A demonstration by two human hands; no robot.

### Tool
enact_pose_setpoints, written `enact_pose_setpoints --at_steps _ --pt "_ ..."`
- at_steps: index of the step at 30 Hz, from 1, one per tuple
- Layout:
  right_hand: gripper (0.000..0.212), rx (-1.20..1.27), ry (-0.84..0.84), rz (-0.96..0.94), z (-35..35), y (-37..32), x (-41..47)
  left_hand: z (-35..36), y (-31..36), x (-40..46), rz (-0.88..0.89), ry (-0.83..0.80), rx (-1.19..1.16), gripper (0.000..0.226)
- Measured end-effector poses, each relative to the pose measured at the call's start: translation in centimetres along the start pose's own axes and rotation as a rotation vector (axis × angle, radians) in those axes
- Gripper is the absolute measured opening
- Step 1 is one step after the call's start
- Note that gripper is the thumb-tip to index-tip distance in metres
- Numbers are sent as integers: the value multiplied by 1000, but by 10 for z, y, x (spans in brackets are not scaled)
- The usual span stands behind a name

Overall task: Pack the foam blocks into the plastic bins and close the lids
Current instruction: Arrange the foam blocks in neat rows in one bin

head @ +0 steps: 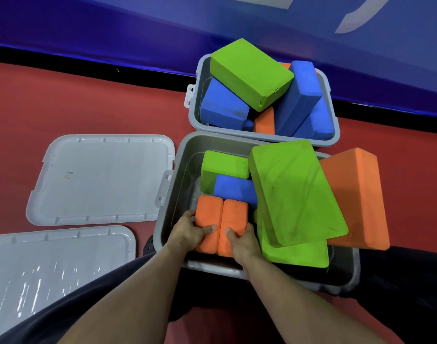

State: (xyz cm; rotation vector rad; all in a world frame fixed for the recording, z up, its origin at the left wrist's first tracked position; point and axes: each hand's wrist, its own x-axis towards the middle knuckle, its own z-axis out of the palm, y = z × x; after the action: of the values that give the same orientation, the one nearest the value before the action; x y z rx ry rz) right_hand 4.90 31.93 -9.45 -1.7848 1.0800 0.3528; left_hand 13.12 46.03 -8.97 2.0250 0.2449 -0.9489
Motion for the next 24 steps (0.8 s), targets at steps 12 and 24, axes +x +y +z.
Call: enact_pose_setpoints --at_steps 12,24 --pt "77 -34 27 -162 -14 -29 -23 -1 25 -12 16 84 6 91" --pt "62 -253 36 -727 -161 -113 -87 -45 162 -134 480 144 17 80"
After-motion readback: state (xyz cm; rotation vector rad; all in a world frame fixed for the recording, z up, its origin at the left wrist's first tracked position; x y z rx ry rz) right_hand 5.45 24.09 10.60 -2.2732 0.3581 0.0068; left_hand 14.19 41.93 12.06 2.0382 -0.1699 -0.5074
